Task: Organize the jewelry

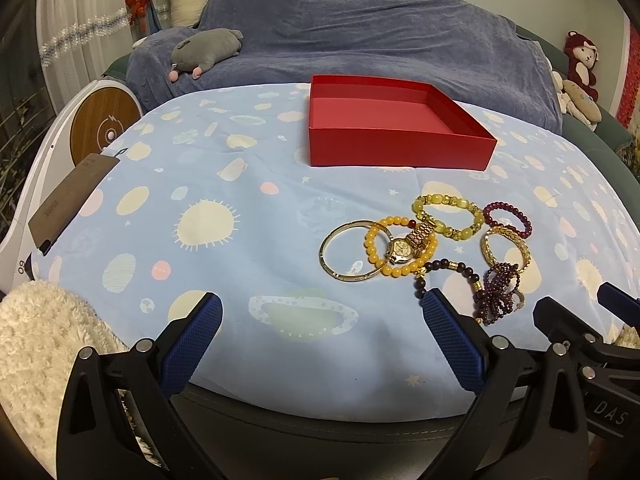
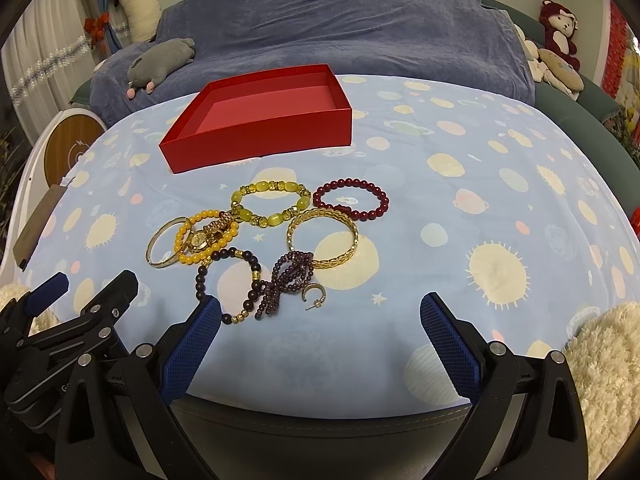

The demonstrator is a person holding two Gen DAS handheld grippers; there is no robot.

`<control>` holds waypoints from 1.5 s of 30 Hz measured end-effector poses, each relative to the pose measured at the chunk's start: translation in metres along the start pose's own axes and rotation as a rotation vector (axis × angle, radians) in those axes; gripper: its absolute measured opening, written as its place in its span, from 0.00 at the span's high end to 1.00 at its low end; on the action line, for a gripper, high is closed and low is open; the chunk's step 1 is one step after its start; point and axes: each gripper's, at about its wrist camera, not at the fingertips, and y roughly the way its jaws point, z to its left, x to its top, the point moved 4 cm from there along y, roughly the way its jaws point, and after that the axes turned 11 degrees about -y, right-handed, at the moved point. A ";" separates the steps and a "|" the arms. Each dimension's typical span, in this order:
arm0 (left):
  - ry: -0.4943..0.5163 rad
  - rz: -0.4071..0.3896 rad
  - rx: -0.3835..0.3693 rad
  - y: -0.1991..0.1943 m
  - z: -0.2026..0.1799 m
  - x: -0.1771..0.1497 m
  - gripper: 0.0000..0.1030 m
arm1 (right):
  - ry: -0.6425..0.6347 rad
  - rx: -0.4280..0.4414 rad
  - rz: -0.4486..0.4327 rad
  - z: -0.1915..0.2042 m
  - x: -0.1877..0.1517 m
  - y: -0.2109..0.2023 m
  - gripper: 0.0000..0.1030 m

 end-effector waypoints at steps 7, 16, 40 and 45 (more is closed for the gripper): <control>0.003 0.027 0.007 0.002 0.000 0.000 0.07 | -0.001 0.000 0.001 0.000 0.000 0.000 0.07; 0.009 0.000 0.010 0.001 0.000 0.000 0.07 | 0.000 0.000 0.001 0.000 0.000 0.000 0.07; -0.003 0.002 -0.007 0.002 0.000 0.000 0.07 | 0.004 -0.002 -0.002 -0.001 0.001 0.000 0.07; -0.047 0.027 0.012 0.011 0.010 0.003 0.07 | 0.045 -0.008 -0.004 -0.011 0.002 0.002 0.07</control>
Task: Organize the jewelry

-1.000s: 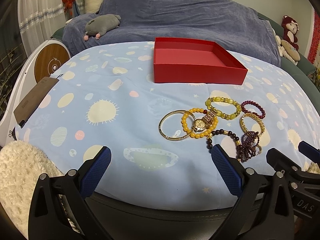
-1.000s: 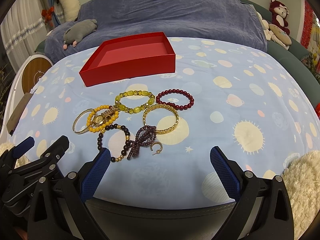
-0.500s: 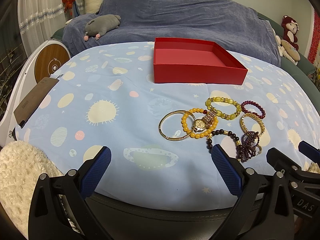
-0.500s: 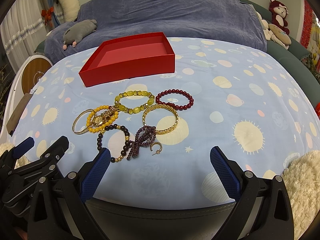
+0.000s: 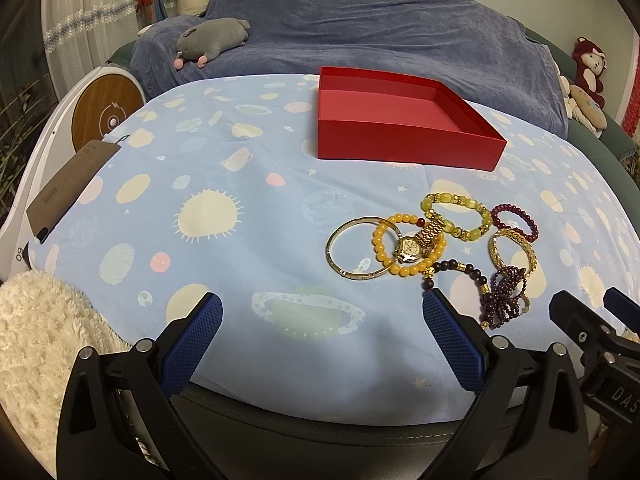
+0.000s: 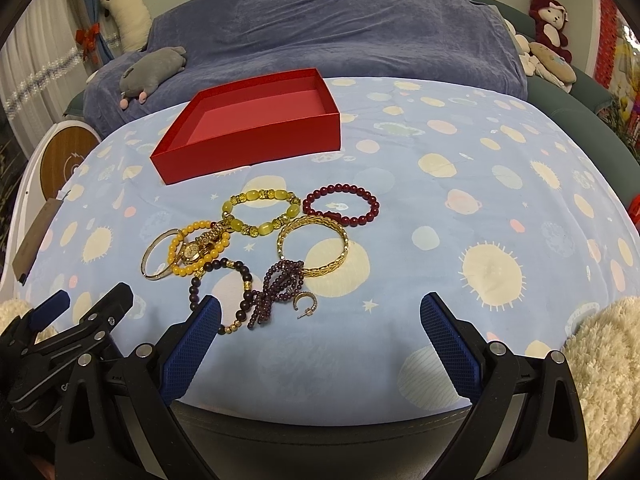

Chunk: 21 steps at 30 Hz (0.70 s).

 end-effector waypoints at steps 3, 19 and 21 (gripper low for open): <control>-0.019 0.001 -0.008 0.003 0.002 0.003 0.07 | 0.027 -0.004 0.003 -0.007 0.002 0.003 0.07; 0.103 0.109 -0.015 0.059 -0.030 0.019 0.10 | 0.099 -0.010 0.049 -0.022 0.003 0.024 0.07; 0.089 0.162 -0.028 0.070 -0.030 0.019 0.20 | 0.091 -0.006 0.053 -0.020 0.004 0.025 0.07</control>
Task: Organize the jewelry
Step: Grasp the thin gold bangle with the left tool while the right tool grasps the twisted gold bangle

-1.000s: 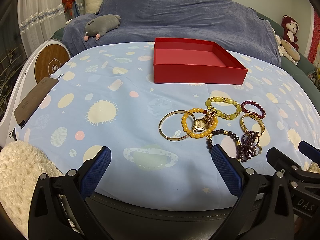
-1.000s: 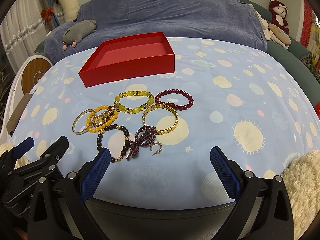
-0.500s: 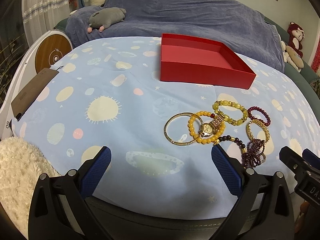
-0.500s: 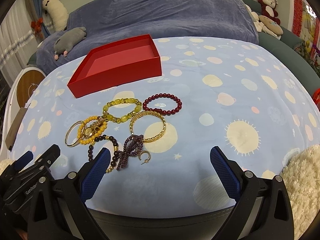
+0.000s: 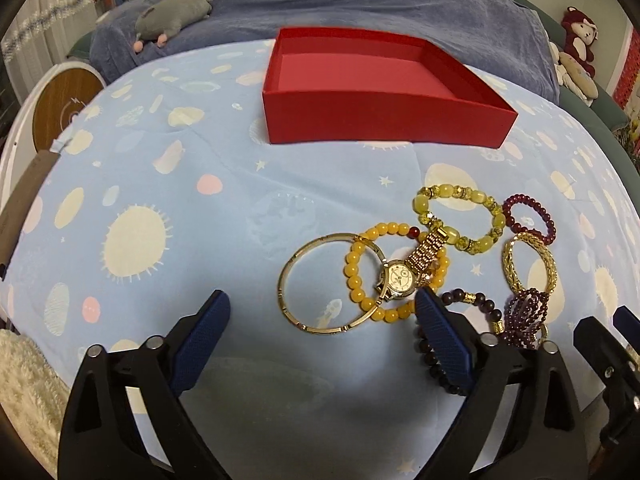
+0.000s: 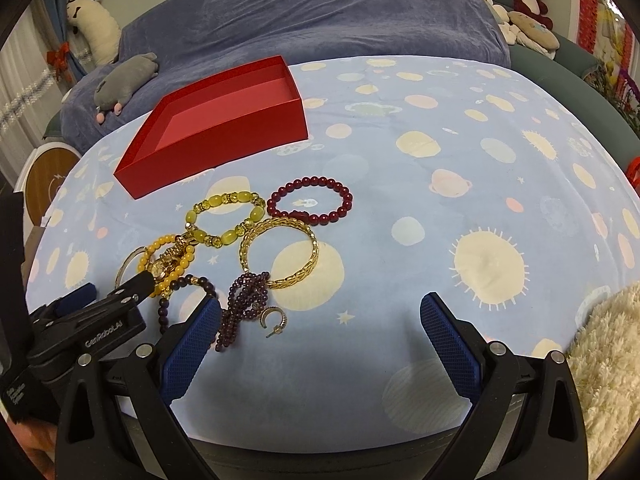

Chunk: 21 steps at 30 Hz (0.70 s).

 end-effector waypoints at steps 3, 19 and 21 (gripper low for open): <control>-0.023 0.000 -0.027 0.001 0.001 0.004 0.22 | -0.015 0.000 0.002 0.003 0.000 0.002 0.07; -0.032 -0.039 -0.083 -0.002 -0.005 0.008 0.45 | -0.025 0.008 0.008 0.007 0.000 0.005 0.07; -0.031 -0.038 -0.083 -0.002 -0.004 0.008 0.45 | -0.025 0.008 0.010 0.007 -0.001 0.005 0.07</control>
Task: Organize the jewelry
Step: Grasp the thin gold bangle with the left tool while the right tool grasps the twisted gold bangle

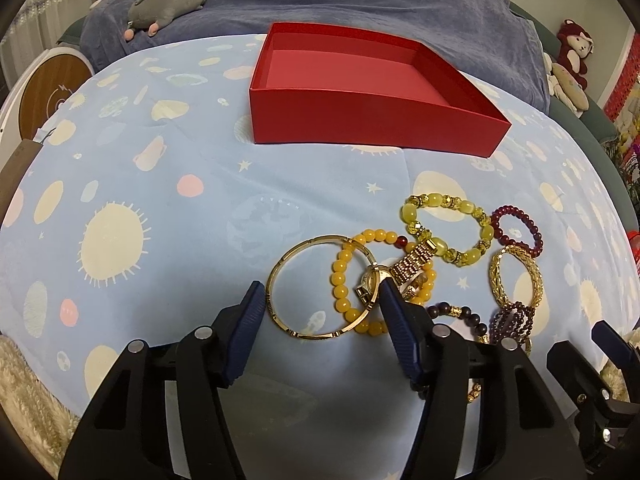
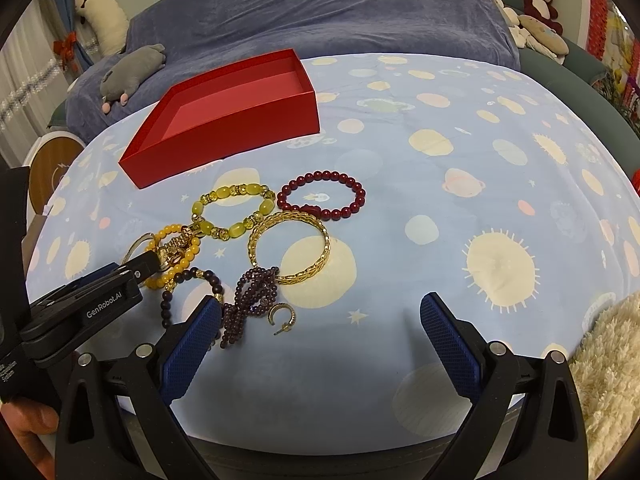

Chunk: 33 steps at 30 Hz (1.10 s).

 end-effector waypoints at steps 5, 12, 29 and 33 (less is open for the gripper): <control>0.008 -0.011 0.005 -0.005 0.001 -0.001 0.46 | -0.011 0.009 0.000 0.002 0.001 -0.002 0.07; -0.011 -0.064 -0.024 -0.029 0.011 0.001 0.46 | -0.054 0.044 -0.013 0.008 0.018 -0.002 0.07; -0.068 -0.066 -0.039 -0.027 0.027 -0.005 0.45 | -0.100 0.009 0.113 0.015 0.033 0.055 0.26; -0.068 -0.060 -0.041 -0.026 0.027 -0.006 0.45 | -0.106 0.011 0.104 0.016 0.033 0.058 0.32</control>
